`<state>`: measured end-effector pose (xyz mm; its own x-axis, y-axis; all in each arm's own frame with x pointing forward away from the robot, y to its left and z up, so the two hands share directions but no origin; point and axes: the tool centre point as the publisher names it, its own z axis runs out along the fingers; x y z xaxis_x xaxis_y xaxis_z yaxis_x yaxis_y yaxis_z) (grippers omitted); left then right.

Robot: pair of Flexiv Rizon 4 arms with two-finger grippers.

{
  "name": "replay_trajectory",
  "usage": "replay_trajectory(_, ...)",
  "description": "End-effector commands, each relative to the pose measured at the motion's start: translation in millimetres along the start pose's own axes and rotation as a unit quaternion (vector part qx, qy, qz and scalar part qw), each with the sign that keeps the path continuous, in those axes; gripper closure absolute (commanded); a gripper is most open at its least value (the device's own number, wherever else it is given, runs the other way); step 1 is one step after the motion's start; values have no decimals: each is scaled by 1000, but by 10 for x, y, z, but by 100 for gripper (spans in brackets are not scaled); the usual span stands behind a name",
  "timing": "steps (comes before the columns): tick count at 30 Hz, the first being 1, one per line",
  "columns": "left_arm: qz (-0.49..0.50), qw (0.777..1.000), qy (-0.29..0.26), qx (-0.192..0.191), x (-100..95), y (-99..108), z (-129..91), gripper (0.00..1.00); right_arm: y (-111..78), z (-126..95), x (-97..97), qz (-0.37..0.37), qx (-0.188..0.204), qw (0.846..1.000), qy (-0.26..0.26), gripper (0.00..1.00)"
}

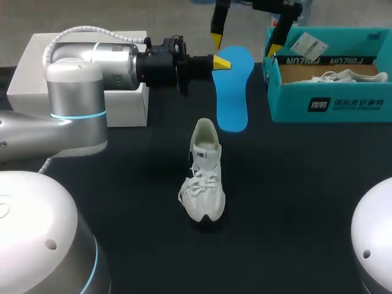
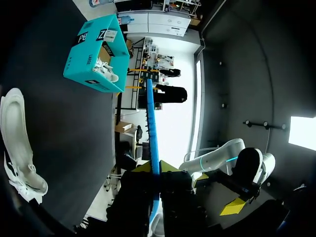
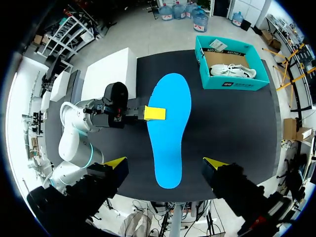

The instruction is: Take the shoe out of the shoebox, open the shoe tongue, remove and reinsert the insole, then place the shoe into the shoebox

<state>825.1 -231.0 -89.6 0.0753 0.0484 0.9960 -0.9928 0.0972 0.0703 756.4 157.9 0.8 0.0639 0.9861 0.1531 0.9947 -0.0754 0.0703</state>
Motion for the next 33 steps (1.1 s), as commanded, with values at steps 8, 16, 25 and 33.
replay_trajectory(8,1,1000,-2,2,3,18,13,100,84,54,54,-9,3,999,-44,0)
replay_trajectory(16,3,1000,-1,2,9,30,21,100,110,79,70,-29,12,998,-48,0)
replay_trajectory(25,6,1000,0,2,17,49,38,100,130,106,74,-20,20,998,-64,0)
replay_trajectory(33,10,1000,-1,3,26,57,36,100,130,106,74,-20,20,998,-64,0)
